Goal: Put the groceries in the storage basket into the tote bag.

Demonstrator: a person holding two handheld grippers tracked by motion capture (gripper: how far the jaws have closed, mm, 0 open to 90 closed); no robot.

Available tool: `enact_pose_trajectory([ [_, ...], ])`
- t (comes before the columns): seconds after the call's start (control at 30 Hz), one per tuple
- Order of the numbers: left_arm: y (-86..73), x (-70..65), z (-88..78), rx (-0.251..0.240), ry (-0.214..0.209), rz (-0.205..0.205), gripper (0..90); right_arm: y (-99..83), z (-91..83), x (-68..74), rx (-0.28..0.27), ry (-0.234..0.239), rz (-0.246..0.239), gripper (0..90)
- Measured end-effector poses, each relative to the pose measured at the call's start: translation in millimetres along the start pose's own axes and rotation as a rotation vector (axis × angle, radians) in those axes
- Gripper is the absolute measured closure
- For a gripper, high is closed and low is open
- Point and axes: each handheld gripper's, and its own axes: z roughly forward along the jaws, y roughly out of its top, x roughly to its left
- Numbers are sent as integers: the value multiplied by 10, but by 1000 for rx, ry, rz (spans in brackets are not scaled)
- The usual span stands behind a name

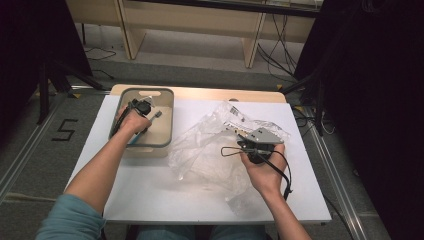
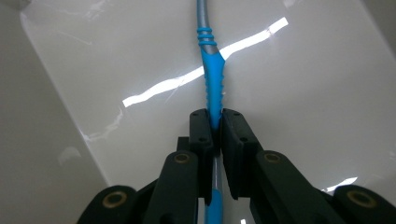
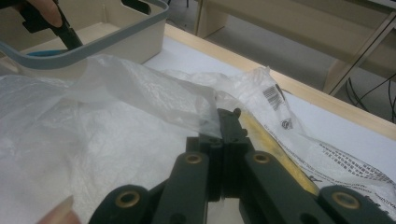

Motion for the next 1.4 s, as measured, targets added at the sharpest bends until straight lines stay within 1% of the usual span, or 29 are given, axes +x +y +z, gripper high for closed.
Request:
enact_pose_trajectory([
  [0.17, -2, 7, -13, -13, 1, -6, 826, -2, 1, 1, 0, -1, 2, 900],
  [0.53, 4, 15, -94, -71, 10, -12, 826, -1, -1, 1, -3, -1, 1, 900],
  [0.73, -3, 31, -144, -94, 12, -13, 826, -1, 0, 6, -2, 0, 1, 900],
  [0.9, -13, 37, -185, -122, 6, -26, 826, -2, 2, 8, -2, 0, 1, 900],
  [1.07, -23, 44, -247, -154, 5, -30, 826, -6, 3, 3, 0, -2, 4, 900],
  [1.2, -31, 46, -301, -178, -9, -35, 826, -9, 7, 4, -1, 0, 3, 900],
  [1.27, -37, 48, -320, -184, -10, -31, 826, -10, 9, 6, -3, 0, 1, 900],
  [1.4, -48, 43, -376, -214, -18, -33, 826, -9, 9, 6, -4, 0, 2, 900],
])
